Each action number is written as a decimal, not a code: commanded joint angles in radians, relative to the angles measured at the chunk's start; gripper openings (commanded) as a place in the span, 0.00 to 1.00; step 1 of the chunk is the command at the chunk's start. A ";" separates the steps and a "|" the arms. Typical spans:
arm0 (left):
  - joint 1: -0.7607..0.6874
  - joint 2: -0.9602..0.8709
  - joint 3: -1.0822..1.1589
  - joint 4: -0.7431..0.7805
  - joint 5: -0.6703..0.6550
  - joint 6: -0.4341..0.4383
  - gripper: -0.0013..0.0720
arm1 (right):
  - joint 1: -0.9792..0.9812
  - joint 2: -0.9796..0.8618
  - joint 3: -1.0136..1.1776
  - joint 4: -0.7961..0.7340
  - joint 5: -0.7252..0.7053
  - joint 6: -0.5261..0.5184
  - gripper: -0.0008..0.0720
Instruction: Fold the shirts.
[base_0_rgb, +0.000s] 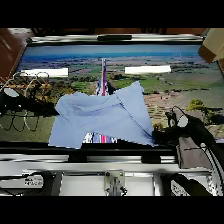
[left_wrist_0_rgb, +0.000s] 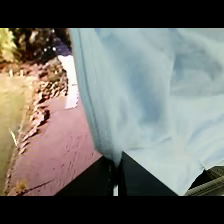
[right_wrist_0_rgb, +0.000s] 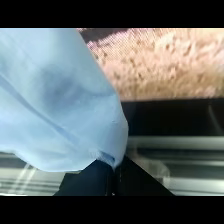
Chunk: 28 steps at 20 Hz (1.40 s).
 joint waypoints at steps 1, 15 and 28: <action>0.001 0.079 0.055 -0.002 -0.020 0.000 0.06 | 0.000 0.090 0.095 0.007 0.026 -0.035 0.12; 0.001 0.970 0.892 0.163 0.304 -0.409 0.06 | 0.000 0.587 1.204 -0.073 -0.208 -0.090 0.12; 0.001 0.886 0.492 0.342 -0.150 -0.307 0.07 | 0.000 0.378 1.012 -0.286 0.446 -0.089 0.12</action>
